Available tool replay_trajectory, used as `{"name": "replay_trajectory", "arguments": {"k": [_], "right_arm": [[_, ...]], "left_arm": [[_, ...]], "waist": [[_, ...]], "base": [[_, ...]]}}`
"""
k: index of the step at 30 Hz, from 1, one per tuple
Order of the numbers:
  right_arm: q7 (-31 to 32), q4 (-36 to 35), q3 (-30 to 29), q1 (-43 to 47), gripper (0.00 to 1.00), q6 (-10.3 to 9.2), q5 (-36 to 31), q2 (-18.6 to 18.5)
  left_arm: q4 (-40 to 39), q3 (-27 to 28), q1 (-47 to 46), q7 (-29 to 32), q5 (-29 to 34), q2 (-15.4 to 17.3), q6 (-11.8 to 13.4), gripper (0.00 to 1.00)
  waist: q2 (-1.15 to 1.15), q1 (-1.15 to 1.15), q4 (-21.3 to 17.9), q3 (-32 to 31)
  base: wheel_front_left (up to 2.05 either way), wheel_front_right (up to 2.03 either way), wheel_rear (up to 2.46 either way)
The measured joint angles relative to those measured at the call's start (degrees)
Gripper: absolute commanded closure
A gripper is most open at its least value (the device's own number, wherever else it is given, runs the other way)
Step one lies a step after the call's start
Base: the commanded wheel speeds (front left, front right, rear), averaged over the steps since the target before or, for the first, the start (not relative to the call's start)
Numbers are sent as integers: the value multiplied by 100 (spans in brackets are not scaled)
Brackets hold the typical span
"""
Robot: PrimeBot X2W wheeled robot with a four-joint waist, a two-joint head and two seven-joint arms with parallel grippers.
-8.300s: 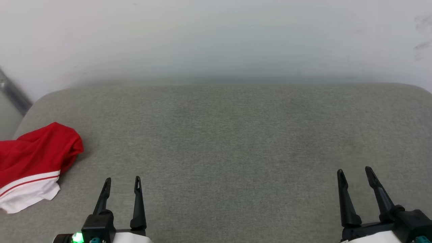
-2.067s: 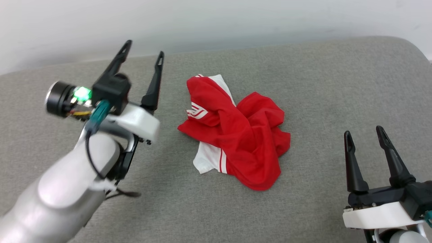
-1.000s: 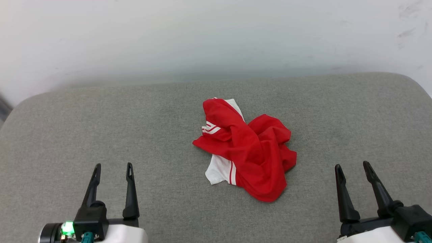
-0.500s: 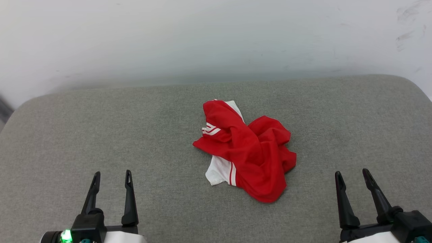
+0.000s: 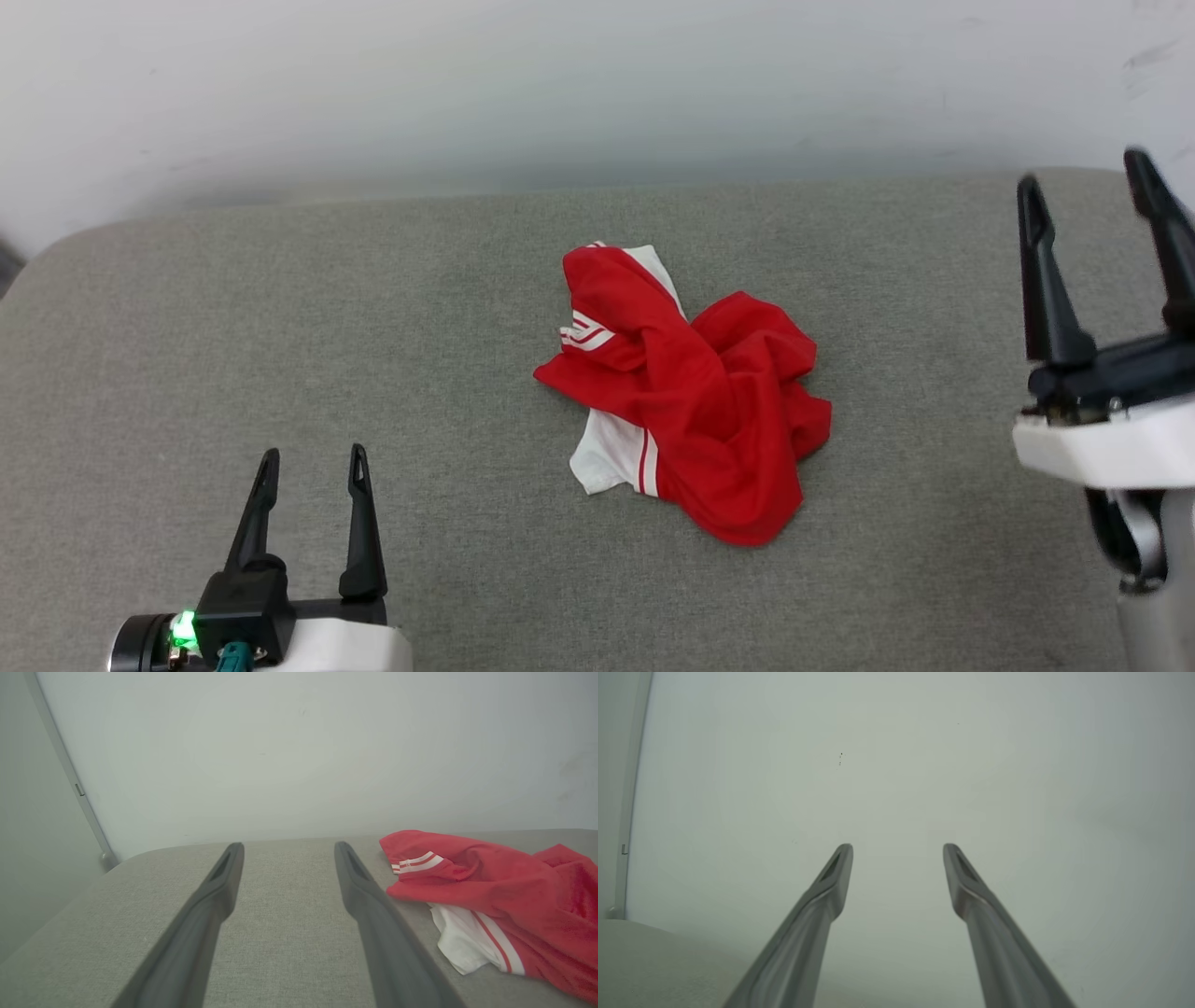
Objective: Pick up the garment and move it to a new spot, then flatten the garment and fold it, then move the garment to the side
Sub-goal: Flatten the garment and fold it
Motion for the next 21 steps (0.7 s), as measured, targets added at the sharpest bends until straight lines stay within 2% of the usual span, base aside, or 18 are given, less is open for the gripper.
{"name": "replay_trajectory", "arguments": {"k": [5,8,10,13,16,21], "right_arm": [[0,233,591,-1236,0,1,148,-660],[0,744,1201,-1916,0,1,338,-1117],[282,1140,1763,-2346,0,1,552,-1414],[1134,1582,2669,-3159,0,1,1185,-1749],[2501,1904,3799,-3762,0,2,2089,-2137],[4459,2204,4956,-4613,0,1,3539,-2477]], "left_arm": [[-40,67,-151,0,32,-66,-21,0],[-59,84,-231,0,49,-96,-42,0],[-68,97,-254,0,60,-109,-53,0],[-89,90,-345,0,86,-144,-63,0],[-132,84,-449,0,86,-171,-80,0],[-211,64,-664,0,83,-202,-88,0]], "waist": [[0,0,67,251],[0,0,105,381],[0,1,125,453],[0,1,165,573],[0,1,216,717],[0,1,309,1025]], "base": [[0,0,0],[0,0,0],[0,0,0],[0,0,0],[0,0,0],[0,0,0]]}}
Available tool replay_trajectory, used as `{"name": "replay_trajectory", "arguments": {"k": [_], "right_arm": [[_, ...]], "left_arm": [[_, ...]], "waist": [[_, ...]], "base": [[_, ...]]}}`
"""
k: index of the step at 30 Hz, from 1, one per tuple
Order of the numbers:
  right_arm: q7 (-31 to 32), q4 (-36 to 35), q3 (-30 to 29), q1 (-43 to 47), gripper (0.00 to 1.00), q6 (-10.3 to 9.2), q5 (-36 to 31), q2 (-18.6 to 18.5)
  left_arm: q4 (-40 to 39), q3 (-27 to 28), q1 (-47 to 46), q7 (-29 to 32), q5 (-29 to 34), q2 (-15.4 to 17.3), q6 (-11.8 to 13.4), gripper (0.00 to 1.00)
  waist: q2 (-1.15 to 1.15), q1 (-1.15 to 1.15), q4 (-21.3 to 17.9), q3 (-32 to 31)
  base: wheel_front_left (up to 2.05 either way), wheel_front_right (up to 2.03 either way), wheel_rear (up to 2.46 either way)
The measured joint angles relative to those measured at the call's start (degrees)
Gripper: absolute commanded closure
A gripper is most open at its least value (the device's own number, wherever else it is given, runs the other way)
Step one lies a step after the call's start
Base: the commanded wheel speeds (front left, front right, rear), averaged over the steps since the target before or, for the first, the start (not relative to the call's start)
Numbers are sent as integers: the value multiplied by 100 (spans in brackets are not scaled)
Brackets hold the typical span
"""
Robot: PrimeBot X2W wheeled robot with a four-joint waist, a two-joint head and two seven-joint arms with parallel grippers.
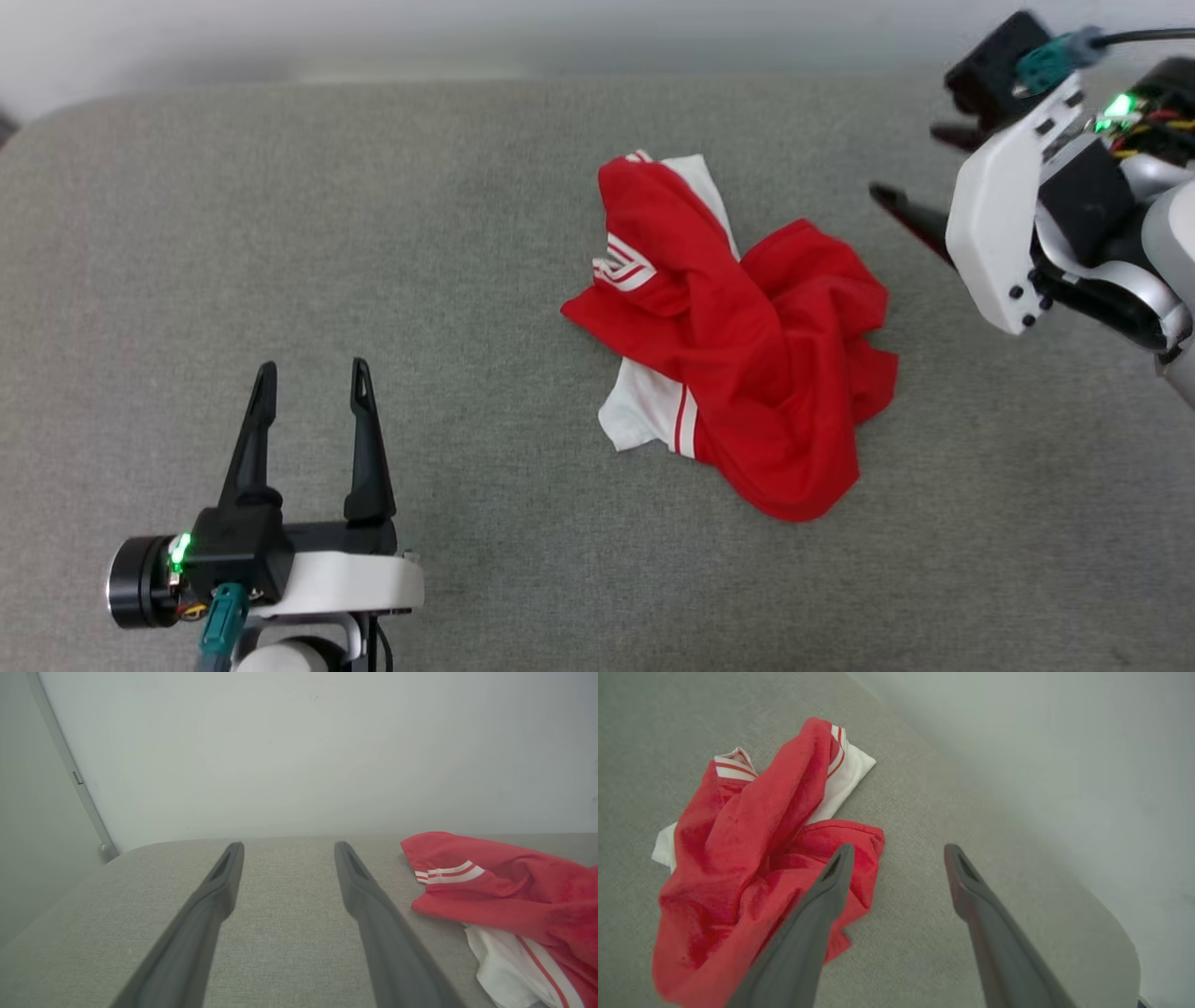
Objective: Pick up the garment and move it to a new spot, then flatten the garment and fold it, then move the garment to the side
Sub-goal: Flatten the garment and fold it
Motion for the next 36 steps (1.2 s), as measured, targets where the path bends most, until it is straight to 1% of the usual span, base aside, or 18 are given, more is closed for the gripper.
{"name": "replay_trajectory", "arguments": {"k": [4,7,11,14,18,21,22,23,27,29,33,36], "right_arm": [[1083,254,566,-319,0,0,749,-62],[1448,430,918,-541,0,0,902,-44],[1485,748,1238,-649,0,0,1038,181],[1361,980,1494,-595,0,0,1151,342],[1133,1109,1755,-532,0,-4,1289,388],[901,1169,1853,-498,0,-13,1400,364],[795,1179,1895,-485,56,-16,1404,356],[655,1180,1940,-465,100,-21,1400,343],[-12,1102,2126,-426,100,-7,1390,258],[-375,967,2153,-422,100,2,1391,122],[-920,485,2086,-491,100,0,1376,-536],[-1146,3,1974,-243,100,0,1446,-1126]], "left_arm": [[-56,-33,-190,0,-24,-24,-13,0],[-93,-59,-345,0,-43,-33,-14,0],[-146,-70,-519,0,-59,-44,-13,0],[-152,-99,-625,0,-87,-45,-14,0],[-120,-110,-712,0,-94,-49,-13,0],[-76,-96,-727,0,-104,-51,-9,0],[-58,-90,-727,0,-104,-51,-7,0],[-38,-76,-725,0,-103,-51,10,0],[43,-31,-633,0,-102,-54,34,0],[69,5,-533,0,-102,-52,42,0],[94,33,-328,0,-101,-54,62,0],[97,60,-174,0,-100,-54,88,0]], "waist": [[0,0,88,294],[0,0,153,528],[0,0,227,839],[0,0,278,1052],[0,-1,354,1218],[0,-1,373,1212],[0,-1,370,1189],[0,-1,364,1157],[0,0,310,955],[0,0,273,808],[0,0,194,480],[0,-1,119,250]], "base": [[0,0,0],[0,0,0],[0,0,0],[0,0,0],[0,0,0],[0,0,0],[0,0,0],[0,0,0],[0,0,0],[0,0,0],[0,0,0],[0,0,0]]}}
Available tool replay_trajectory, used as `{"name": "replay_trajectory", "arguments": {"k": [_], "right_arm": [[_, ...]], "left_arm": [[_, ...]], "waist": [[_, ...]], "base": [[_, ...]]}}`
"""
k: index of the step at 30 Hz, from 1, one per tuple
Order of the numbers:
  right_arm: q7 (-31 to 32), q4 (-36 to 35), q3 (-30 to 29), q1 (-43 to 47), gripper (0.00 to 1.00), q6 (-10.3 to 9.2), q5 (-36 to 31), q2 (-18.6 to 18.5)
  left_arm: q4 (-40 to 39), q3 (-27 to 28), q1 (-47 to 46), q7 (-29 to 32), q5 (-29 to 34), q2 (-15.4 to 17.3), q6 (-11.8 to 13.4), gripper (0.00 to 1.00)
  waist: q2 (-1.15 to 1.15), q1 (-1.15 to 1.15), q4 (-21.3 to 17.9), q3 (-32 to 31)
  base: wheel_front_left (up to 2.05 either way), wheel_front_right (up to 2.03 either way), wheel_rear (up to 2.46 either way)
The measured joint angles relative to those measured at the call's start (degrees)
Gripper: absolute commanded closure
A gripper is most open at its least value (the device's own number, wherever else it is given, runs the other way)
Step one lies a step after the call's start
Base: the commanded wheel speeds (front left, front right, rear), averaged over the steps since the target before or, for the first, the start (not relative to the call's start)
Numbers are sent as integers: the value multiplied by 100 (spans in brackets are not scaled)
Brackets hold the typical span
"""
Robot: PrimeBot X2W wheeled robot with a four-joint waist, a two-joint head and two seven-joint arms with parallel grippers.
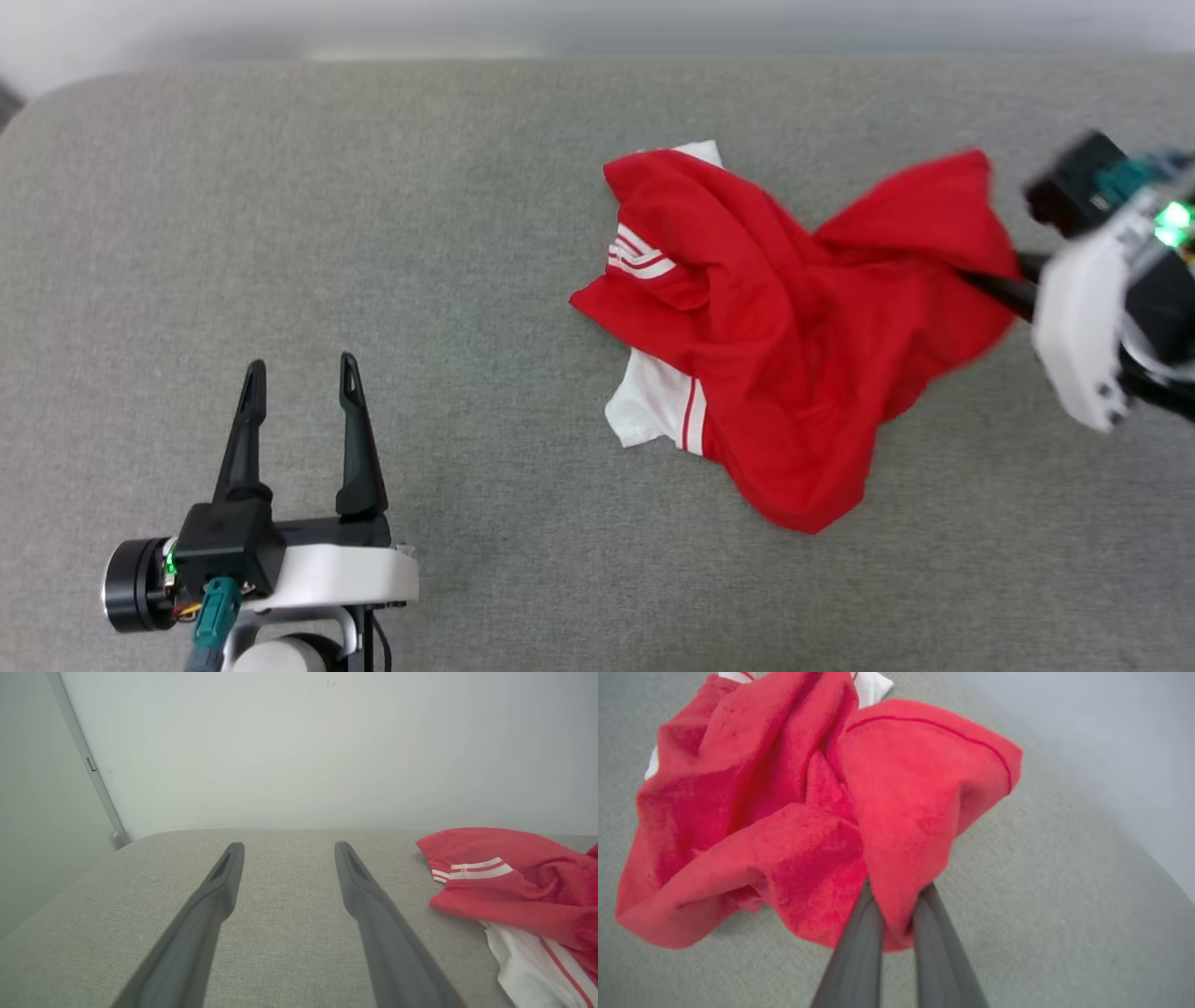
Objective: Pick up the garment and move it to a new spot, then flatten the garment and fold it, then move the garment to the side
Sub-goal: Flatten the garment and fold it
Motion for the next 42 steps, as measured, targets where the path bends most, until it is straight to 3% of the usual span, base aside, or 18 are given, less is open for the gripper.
{"name": "replay_trajectory", "arguments": {"k": [4,8,12,17,18,19,26,31,38,42], "right_arm": [[-157,-458,-223,791,100,0,208,-723],[-303,-615,-487,1861,100,0,532,-1089],[-443,-285,-681,2945,100,0,770,-1076],[-756,272,-1055,3736,97,-1,886,-657],[-877,338,-1182,3829,54,-1,878,-578],[-1012,374,-1304,3910,0,-1,851,-495],[-2305,269,-2603,4014,0,-1,-16,-257],[-3023,172,-4012,4191,0,-1,-810,201],[-3248,-535,-6047,4827,0,-1,-2546,1573],[-3272,-1221,-6715,5352,0,0,-3384,2423]], "left_arm": [[-4,36,143,0,8,-1,16,0],[-9,70,241,0,29,0,14,0],[7,93,269,0,57,0,-2,0],[83,104,270,0,97,0,-53,0],[103,119,271,0,119,-1,-59,0],[123,132,272,0,124,0,-87,0],[224,252,114,0,222,223,-282,0],[333,257,-308,0,318,526,-519,0],[921,51,-1210,24,363,968,-1014,0],[1249,-169,-1983,581,225,1202,-1281,0]], "waist": [[0,0,-137,-217],[0,0,-273,-357],[0,0,-346,-433],[0,0,-344,-500],[0,-1,-348,-520],[0,0,-357,-548],[0,0,-472,-762],[0,0,-553,-843],[0,0,-607,-858],[0,0,-624,-788]], "base": [[0,0,0],[0,0,0],[0,0,0],[0,0,0],[0,0,0],[0,0,0],[0,0,0],[0,0,0],[0,0,0],[0,0,0]]}}
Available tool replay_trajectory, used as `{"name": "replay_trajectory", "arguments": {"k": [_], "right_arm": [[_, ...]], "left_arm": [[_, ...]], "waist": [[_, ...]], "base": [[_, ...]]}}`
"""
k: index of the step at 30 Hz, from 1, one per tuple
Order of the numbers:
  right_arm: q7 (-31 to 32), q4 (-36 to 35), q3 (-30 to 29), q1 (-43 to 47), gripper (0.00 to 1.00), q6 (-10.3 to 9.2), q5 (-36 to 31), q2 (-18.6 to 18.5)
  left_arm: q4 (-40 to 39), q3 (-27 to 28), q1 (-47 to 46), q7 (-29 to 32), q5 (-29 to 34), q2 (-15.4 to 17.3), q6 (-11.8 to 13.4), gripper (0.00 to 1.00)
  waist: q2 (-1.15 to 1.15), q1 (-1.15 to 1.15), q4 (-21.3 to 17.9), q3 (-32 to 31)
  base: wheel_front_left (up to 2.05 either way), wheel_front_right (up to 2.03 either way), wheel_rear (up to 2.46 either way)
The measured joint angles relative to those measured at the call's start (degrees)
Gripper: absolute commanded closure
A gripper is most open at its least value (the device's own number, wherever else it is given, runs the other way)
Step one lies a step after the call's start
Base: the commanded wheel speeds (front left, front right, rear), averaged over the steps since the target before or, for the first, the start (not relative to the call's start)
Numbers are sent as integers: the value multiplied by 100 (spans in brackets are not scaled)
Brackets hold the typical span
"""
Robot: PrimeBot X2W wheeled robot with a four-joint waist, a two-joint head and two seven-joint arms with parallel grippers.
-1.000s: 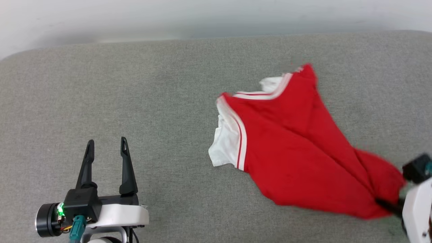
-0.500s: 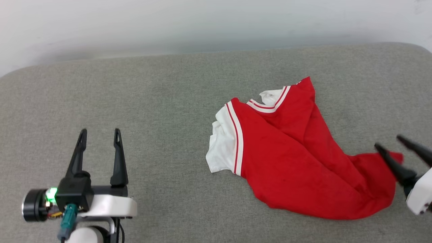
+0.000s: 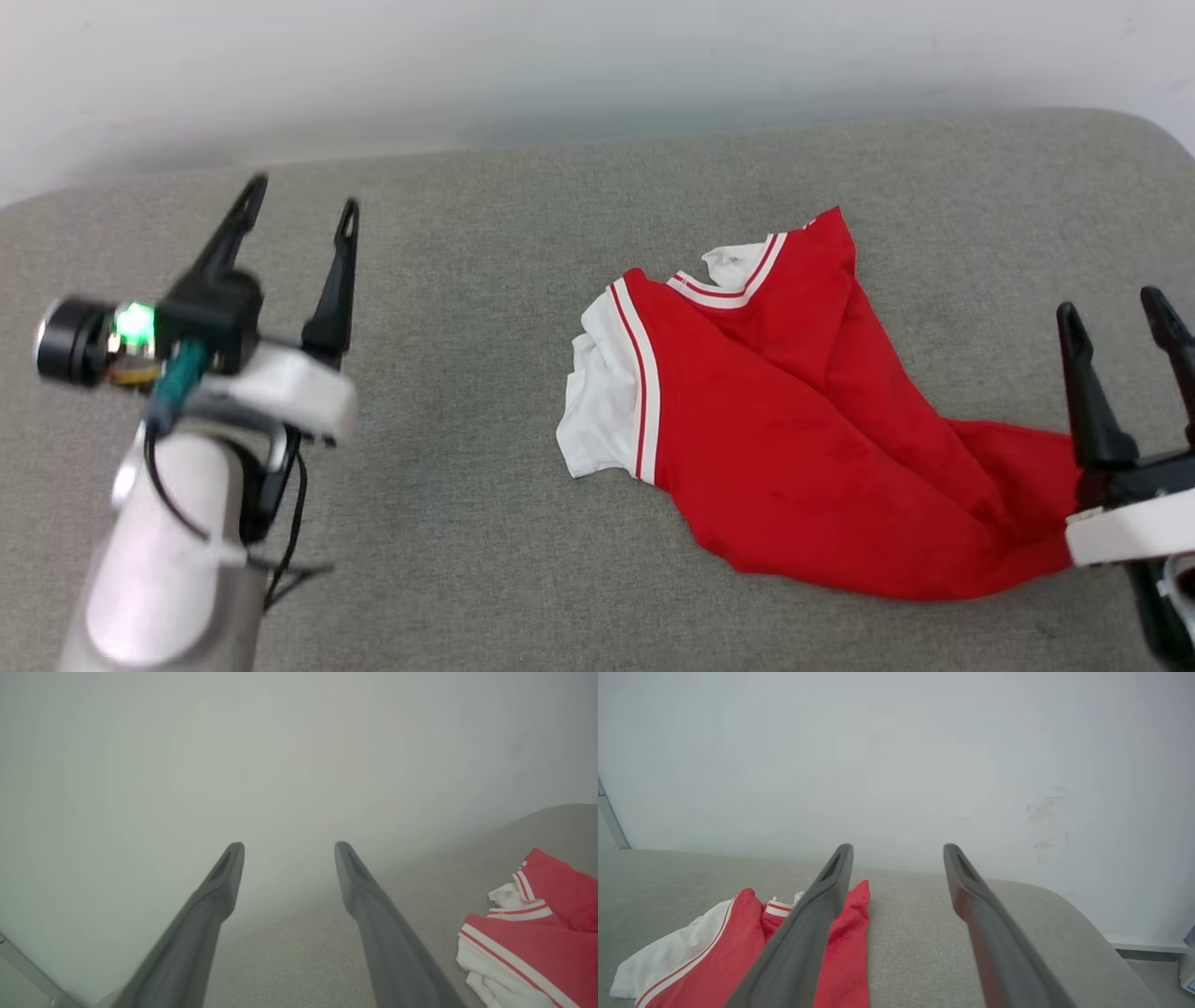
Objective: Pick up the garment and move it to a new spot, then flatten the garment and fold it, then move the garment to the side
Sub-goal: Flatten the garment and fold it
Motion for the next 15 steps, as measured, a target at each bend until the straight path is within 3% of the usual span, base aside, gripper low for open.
{"name": "replay_trajectory", "arguments": {"k": [6,15], "right_arm": [[54,-564,-250,449,0,0,-616,676],[57,-728,-147,465,0,0,-899,900]], "left_arm": [[291,-728,-1137,1278,-589,319,-155,0],[359,-3095,-2664,3555,-2731,1150,-166,0]], "waist": [[0,0,-68,184],[0,0,-276,500]], "base": [[0,0,0],[0,0,0]]}}
